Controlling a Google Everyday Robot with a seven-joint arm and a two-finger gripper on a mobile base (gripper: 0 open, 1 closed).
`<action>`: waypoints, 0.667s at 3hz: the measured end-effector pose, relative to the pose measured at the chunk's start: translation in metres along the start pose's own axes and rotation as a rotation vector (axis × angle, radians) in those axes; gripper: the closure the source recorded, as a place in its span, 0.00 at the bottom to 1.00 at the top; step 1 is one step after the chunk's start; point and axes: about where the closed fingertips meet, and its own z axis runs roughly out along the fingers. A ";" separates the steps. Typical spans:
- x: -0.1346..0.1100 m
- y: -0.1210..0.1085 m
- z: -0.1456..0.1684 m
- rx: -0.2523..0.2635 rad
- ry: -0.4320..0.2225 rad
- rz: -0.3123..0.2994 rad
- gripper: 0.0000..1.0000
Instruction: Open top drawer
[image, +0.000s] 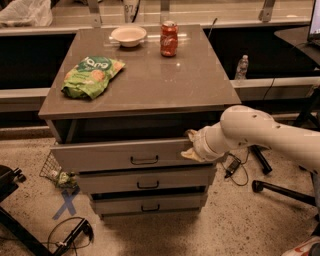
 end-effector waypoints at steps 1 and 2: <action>-0.001 0.000 -0.001 0.000 0.000 0.000 1.00; -0.001 0.000 -0.001 0.000 0.000 0.000 1.00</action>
Offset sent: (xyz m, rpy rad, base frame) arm -0.3146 -0.0534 0.2171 -0.3881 0.0822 -0.2623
